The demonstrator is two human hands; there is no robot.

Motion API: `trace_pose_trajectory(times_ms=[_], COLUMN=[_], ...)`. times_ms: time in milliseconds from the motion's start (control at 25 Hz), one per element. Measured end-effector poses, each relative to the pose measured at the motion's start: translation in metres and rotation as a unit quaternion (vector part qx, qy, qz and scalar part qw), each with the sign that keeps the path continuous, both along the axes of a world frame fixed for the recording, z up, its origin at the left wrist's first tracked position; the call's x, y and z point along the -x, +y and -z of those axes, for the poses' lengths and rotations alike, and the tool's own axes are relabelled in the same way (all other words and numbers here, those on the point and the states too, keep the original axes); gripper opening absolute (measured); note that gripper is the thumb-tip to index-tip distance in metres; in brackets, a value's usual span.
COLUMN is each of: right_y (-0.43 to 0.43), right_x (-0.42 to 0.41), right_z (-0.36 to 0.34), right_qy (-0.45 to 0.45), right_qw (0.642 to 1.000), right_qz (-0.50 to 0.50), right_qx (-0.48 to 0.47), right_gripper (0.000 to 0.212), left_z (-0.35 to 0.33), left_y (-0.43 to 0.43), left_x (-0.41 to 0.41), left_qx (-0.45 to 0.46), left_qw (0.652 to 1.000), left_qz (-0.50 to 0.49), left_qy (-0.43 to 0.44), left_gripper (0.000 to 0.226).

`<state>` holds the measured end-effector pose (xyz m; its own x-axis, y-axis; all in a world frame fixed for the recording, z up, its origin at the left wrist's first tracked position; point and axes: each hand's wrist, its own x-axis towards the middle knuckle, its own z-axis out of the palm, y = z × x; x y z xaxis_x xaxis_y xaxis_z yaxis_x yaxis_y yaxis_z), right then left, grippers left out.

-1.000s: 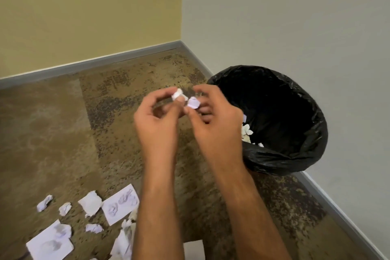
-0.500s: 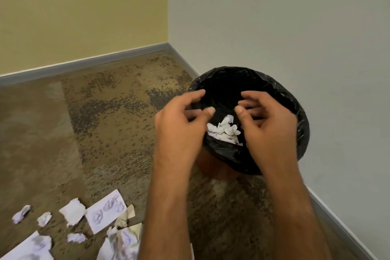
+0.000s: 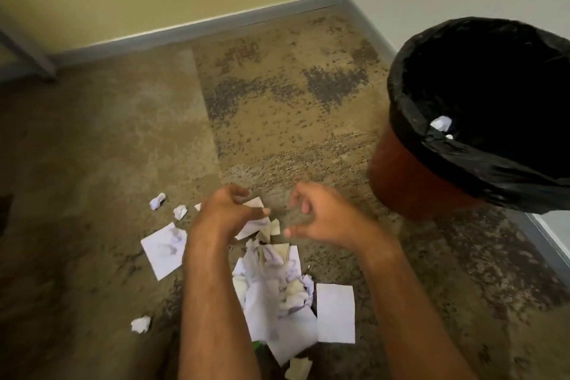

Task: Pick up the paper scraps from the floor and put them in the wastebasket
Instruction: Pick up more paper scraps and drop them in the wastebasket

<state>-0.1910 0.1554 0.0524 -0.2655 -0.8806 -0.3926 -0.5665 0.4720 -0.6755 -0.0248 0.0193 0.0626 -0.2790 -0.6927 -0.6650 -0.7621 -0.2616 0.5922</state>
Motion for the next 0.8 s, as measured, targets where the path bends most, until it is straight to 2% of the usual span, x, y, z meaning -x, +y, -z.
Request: trace_pose_trajectory(times_ms=[40,120,200,240,320,400,440,600,800], right_y=[0.001,0.002,-0.004,-0.01,-0.019,-0.023,-0.023,-0.017,-0.019], right_x=[-0.008,-0.026,-0.044,-0.053,-0.068,-0.077,-0.079,-0.075,-0.04], right_z=[0.017,0.043,0.061,0.067,0.073,0.075,0.077,0.085,0.071], right_qy=[-0.002,-0.014,-0.001,0.024,0.078,0.098,0.092,0.051,-0.018], right_qw=[0.998,0.994,0.994,0.994,0.992,0.994,0.995,0.998,0.992], right_qz=[-0.018,-0.022,-0.036,-0.057,-0.083,-0.057,-0.038,0.011,0.104], right_qx=[-0.056,-0.109,-0.106,-0.094,-0.05,0.004,0.015,0.038,0.073], right_gripper=[0.063,0.101,0.118,0.117,0.095,0.065,0.056,0.045,0.04], left_z=[0.007,0.021,0.035,0.041,0.051,0.057,0.06,0.07,0.051], left_y=[0.004,0.015,0.025,0.029,0.032,0.033,0.034,0.038,0.023], left_x=[-0.006,-0.015,-0.02,-0.02,-0.017,-0.015,-0.016,-0.02,-0.005], left_qx=[-0.013,-0.035,-0.05,-0.047,-0.009,0.036,0.05,0.062,0.038], left_qw=[0.999,0.994,0.991,0.991,0.991,0.989,0.989,0.995,0.999], left_qz=[0.015,0.05,0.067,0.067,0.075,0.078,0.07,0.024,-0.003], left_qy=[-0.035,-0.087,-0.106,-0.107,-0.108,-0.119,-0.121,-0.078,0.0], left_gripper=[0.059,0.061,0.053,0.047,0.036,0.029,0.027,0.018,0.023])
